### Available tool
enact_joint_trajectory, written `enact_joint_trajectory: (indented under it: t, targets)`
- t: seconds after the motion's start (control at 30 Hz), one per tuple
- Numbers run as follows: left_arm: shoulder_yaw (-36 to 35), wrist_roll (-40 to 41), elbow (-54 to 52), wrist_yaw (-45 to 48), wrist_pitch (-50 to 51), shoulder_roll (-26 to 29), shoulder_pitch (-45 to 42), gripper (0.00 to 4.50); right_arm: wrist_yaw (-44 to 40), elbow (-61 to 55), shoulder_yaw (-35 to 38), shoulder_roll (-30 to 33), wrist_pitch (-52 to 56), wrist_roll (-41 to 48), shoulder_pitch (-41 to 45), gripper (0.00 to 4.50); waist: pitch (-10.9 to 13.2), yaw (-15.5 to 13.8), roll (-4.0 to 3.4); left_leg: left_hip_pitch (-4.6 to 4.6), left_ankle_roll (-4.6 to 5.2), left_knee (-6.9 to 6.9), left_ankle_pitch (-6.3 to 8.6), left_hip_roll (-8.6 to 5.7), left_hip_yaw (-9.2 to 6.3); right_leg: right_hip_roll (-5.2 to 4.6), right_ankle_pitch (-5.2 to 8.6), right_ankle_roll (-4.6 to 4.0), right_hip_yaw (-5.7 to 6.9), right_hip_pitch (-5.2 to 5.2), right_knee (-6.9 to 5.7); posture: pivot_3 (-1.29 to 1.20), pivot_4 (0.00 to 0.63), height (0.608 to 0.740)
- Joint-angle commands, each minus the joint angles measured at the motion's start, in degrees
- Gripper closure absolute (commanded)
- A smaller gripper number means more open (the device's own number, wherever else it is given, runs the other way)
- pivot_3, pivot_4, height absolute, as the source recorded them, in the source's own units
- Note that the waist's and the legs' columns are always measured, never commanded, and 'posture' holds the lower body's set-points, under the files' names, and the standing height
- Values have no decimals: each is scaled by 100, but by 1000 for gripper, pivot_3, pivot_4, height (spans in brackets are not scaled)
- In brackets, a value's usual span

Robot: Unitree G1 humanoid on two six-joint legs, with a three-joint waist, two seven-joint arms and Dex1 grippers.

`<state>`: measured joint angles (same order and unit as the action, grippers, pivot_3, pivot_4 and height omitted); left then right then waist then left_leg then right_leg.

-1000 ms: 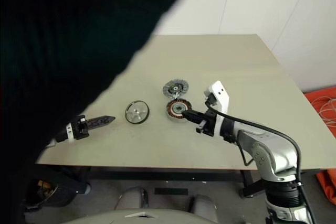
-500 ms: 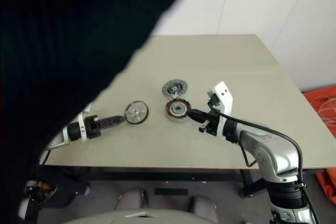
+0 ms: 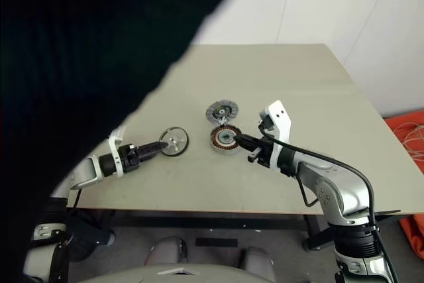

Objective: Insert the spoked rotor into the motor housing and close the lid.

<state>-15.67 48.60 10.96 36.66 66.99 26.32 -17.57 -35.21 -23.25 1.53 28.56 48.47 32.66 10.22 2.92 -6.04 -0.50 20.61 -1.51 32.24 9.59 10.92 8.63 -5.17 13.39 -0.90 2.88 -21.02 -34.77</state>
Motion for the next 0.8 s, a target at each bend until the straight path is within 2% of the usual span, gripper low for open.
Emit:
enact_joint_trajectory:
  t: [0.03,0.37,0.8]
  targets:
    - [36,-143,188,-55,-85,-74,-130,43,63,-22,123,-20,-103,40,157,4500,0,-10,0,0,0,0,0,0,0,0,0,0,0,0,0,0,0,740]
    - [134,-394,654,-175,-263,-557,-516,43,238,47,122,-84,-111,30,310,4500,0,-159,-11,-19,-4,0,-2,-4,-2,-9,4,7,0,23,7,0,0,740]
    - [41,-276,239,-196,-71,-779,-561,43,308,-13,82,-84,-92,37,300,4500,0,-169,-10,5,-4,-3,-3,-4,-10,-21,5,19,-1,13,24,0,0,740]
